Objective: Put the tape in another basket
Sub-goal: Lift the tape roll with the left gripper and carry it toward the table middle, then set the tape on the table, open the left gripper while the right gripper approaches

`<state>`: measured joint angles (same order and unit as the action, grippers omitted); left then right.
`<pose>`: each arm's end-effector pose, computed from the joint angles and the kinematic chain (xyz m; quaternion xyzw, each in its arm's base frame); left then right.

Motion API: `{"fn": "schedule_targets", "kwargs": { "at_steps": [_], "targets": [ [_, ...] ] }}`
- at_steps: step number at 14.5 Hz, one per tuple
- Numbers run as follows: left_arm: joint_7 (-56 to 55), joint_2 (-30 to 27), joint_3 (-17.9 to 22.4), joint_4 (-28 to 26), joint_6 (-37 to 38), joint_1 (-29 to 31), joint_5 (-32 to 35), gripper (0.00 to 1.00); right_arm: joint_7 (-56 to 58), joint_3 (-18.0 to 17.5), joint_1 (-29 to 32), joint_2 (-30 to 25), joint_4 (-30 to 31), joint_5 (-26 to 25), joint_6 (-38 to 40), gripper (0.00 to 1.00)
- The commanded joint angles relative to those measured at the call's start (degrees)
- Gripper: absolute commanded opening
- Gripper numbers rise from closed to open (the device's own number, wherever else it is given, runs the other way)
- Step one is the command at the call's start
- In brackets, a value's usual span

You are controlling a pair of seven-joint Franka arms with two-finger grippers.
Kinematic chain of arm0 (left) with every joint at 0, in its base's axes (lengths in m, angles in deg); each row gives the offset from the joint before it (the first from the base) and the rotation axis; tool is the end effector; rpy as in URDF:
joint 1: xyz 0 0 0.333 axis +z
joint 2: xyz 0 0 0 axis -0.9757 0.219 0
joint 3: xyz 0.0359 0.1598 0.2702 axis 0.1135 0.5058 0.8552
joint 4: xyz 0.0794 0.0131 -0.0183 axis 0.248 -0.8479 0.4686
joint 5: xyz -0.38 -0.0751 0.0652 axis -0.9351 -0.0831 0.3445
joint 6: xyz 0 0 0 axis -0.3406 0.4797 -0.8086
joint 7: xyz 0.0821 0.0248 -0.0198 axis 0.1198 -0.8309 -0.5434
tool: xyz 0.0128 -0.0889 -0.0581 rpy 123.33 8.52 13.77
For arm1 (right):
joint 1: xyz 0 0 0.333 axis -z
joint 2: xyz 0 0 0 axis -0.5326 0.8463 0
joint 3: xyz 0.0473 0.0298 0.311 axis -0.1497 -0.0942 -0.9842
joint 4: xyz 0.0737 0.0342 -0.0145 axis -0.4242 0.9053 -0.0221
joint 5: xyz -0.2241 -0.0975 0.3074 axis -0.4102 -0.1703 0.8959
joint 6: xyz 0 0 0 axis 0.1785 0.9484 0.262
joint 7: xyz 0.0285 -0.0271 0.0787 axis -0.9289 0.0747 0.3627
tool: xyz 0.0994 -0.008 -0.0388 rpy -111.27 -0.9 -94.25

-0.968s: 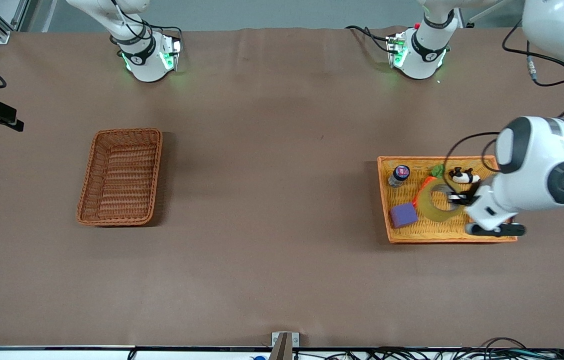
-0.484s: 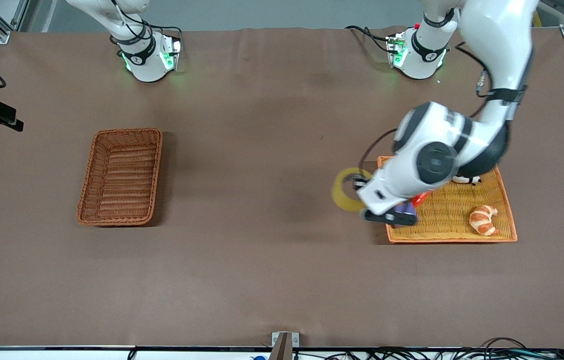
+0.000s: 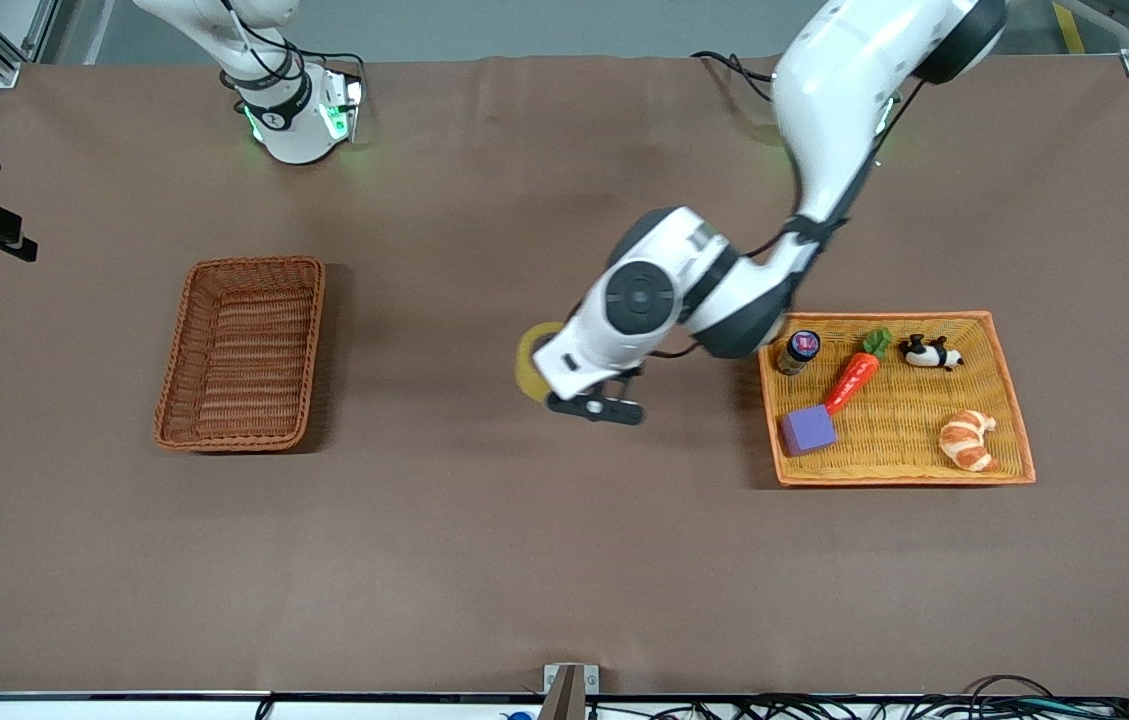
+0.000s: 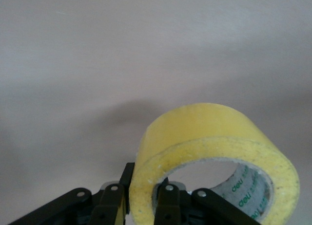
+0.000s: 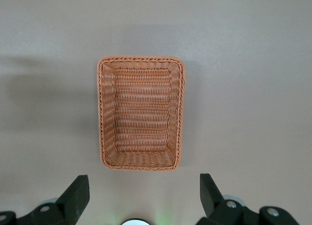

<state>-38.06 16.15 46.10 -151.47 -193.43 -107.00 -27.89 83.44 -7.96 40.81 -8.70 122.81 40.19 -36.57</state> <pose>0.5526 -0.5157 0.2968 0.9903 -0.0905 -0.0567 0.0893 0.5445 -0.0727 0.6292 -0.9986 -0.0260 0.0428 0.0176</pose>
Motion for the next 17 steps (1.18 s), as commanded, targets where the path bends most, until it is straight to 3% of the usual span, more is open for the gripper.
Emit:
{"fn": "schedule_targets", "kwargs": {
  "at_steps": [1,4,8,9,10,12,15,17],
  "targets": [
    [-1.4,3.4,0.7,4.1,-4.7,-1.3,-0.8,0.0,0.9,-0.6,1.1,-0.9,1.2,1.3,-1.2,1.0],
    [-7.5,7.5,0.9,4.3,-17.6,-2.6,-2.6,0.03,0.9,-0.7,1.0,-0.4,1.3,1.4,-3.4,1.0],
    [-12.1,9.1,0.5,4.1,-18.6,-4.7,-2.7,0.05,0.7,-0.8,0.4,0.7,1.3,1.4,-5.5,1.0],
    [-12.2,9.1,0.6,3.9,-18.8,-5.4,-2.7,0.1,0.7,-0.8,0.4,1.1,1.3,1.4,-6.0,1.0],
    [-12.1,9.3,0.7,3.9,-18.9,-5.5,-2.6,0.18,0.6,-0.9,0.4,1.2,1.3,1.4,-6.1,1.0],
    [-12.1,9.5,1.0,3.7,-18.9,-5.4,-2.6,0.47,0.4,-1.0,0.3,1.3,1.6,1.6,-6.4,1.0],
    [-12.0,8.4,1.0,3.3,-18.8,-4.7,-2.5,0.76,0.2,-0.9,0.9,1.9,1.9,4.6,-6.0,1.0],
    [-11.6,4.4,1.0,1.7,-17.2,-2.4,-2.7,0.8,0.2,-0.9,0.8,1.7,3.2,4.9,-6.6,1.0]
  ]
}}
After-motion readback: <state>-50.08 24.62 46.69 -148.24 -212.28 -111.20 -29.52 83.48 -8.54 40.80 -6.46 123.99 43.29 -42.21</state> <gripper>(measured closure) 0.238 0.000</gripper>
